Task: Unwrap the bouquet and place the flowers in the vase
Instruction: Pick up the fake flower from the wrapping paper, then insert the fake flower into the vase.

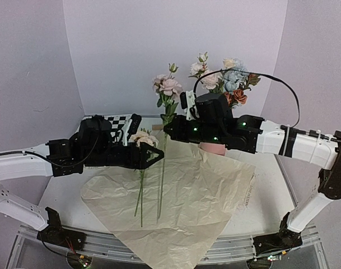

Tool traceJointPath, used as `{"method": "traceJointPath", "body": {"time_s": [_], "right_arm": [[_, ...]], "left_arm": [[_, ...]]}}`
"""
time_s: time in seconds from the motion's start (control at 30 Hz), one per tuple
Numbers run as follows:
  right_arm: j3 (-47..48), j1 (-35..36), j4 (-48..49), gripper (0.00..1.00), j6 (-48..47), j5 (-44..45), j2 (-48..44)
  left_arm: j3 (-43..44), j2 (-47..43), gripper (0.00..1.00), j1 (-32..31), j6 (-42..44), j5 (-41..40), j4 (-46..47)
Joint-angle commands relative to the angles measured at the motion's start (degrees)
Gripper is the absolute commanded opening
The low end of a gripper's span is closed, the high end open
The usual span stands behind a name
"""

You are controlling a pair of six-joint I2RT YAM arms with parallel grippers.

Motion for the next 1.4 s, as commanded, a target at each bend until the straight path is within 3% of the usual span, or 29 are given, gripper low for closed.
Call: {"method": "traceJointPath", "body": {"time_s": [0.0, 0.17, 0.4, 0.6, 1.0, 1.37], "right_arm": [[4.2, 0.13, -0.11, 0.0, -16.1, 11.87, -7.59], [7.75, 0.11, 2.78, 0.0, -30.59, 19.67, -9.77], [11.02, -0.01, 14.17, 0.0, -50.49, 16.99, -10.56], [12.74, -1.64, 21.03, 0.0, -59.64, 17.09, -9.33], [18.17, -10.36, 23.1, 0.0, -60.8, 12.68, -4.56], [21.5, -13.49, 22.31, 0.0, -62.8, 14.56, -2.21]], "left_arm": [[-1.2, -4.34, 0.83, -0.26, 1.02, -0.76, 2.34], [-2.14, -5.76, 0.88, -0.26, 0.86, -1.82, 2.29], [-1.8, -5.15, 0.88, -0.25, 0.73, -1.74, 2.28], [-1.73, -4.92, 0.88, -0.3, 0.43, -1.84, 2.28], [-1.47, -4.38, 0.88, -0.26, 0.07, -2.84, 2.28], [-0.45, -3.06, 0.87, -0.26, 0.19, -3.91, 2.1]]}}
